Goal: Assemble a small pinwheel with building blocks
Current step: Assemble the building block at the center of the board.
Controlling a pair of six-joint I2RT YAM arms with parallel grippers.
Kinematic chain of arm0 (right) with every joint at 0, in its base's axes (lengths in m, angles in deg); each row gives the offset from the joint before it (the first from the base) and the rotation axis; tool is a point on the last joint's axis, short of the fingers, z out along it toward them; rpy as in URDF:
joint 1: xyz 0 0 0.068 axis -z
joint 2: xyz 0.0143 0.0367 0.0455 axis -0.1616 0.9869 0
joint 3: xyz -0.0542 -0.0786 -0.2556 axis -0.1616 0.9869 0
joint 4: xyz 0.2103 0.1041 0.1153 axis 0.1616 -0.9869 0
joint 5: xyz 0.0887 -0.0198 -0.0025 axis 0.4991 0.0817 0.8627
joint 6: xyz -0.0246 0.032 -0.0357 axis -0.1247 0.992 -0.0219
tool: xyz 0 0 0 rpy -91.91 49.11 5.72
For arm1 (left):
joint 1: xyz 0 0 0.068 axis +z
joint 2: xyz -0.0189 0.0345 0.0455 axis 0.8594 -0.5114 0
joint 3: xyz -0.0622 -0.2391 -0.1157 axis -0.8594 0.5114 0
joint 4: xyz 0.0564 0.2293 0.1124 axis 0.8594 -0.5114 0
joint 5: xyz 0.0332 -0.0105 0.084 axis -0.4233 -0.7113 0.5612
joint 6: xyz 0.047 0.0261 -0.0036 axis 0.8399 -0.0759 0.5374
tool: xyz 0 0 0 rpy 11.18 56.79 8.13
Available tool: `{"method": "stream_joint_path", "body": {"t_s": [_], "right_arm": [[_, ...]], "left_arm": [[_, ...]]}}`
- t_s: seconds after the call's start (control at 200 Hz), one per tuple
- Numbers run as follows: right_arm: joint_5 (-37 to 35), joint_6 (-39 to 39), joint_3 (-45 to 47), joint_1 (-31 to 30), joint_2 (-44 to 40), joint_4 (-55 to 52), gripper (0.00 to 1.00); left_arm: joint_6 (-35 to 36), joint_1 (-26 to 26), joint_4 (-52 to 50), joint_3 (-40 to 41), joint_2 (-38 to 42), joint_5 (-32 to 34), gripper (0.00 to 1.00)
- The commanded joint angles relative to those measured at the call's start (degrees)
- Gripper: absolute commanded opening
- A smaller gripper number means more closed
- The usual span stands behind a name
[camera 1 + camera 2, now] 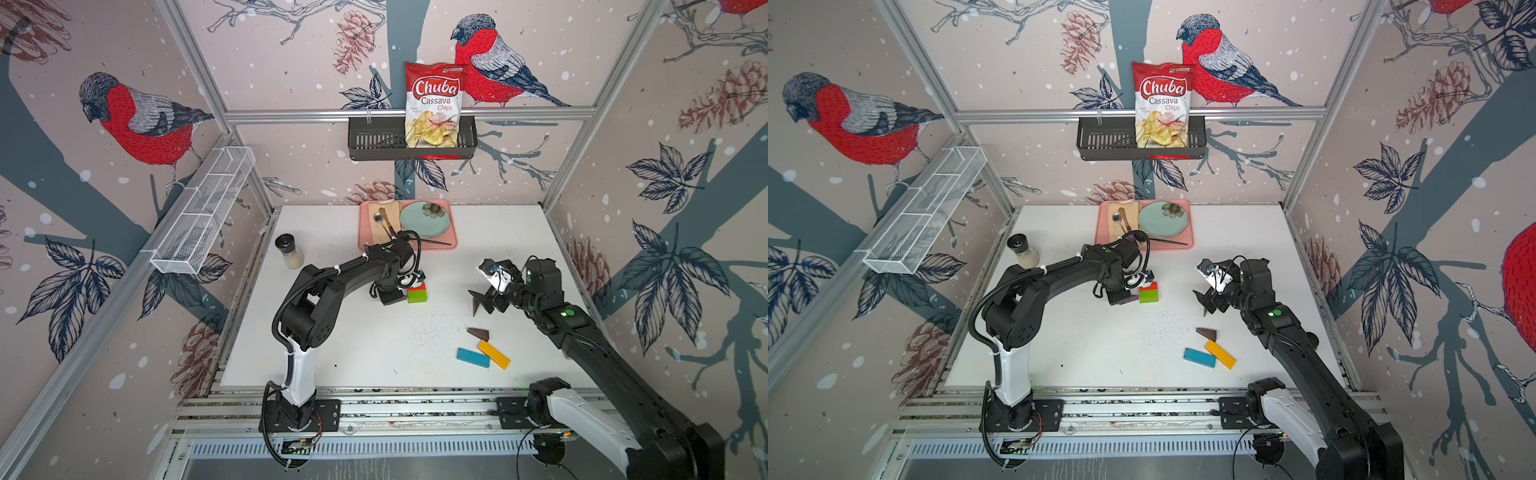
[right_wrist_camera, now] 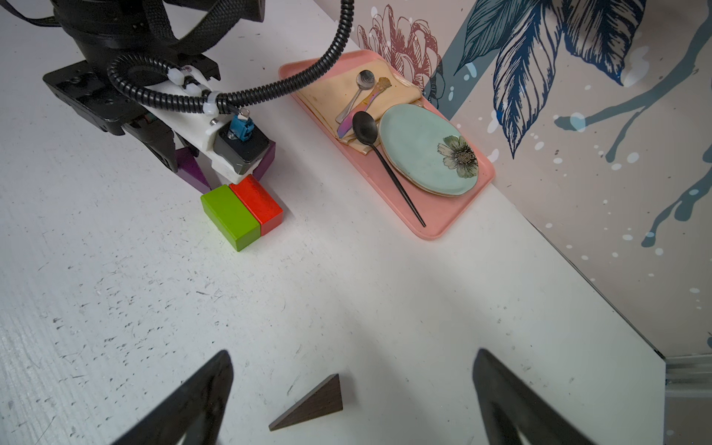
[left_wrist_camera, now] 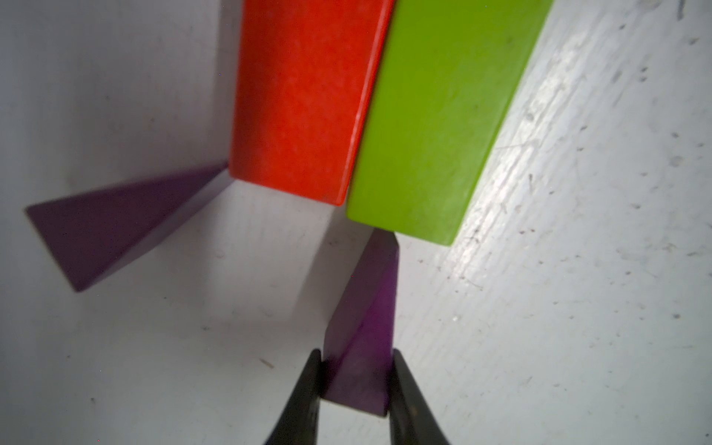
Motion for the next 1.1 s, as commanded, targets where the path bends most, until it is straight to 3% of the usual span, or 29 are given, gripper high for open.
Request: {"method": "stream_joint_path", "body": {"t_s": [0.0,0.981,1.026,1.036,1.041,1.051,1.096], "right_arm": [[0.9,0.1,0.0,0.0,-0.2,-0.2,0.96],[1.2,0.4,0.2,0.5,0.0,-0.1,0.97],[1.2,0.6,0.1,0.7,-0.1,0.1,0.97],[1.3,0.7,0.2,0.7,-0.1,0.1,0.97],[1.3,0.7,0.2,0.7,-0.1,0.2,0.97],[1.4,0.7,0.2,0.8,-0.1,0.2,0.96],[1.4,0.9,0.2,1.0,-0.3,0.3,0.96]], "left_arm": [[0.2,-0.1,-0.3,-0.1,-0.8,-1.8,0.19],[-0.6,0.2,2.0,-1.0,0.9,-2.6,0.46],[-0.5,0.3,1.8,-1.4,1.1,-2.6,0.58],[-0.5,0.4,1.8,-1.5,1.0,-2.6,0.66],[-0.5,0.4,1.7,-1.6,1.1,-2.6,0.81],[-0.5,0.4,1.7,-1.6,1.1,-2.5,0.93],[-0.3,0.6,1.5,-1.8,1.2,-2.5,0.96]]}}
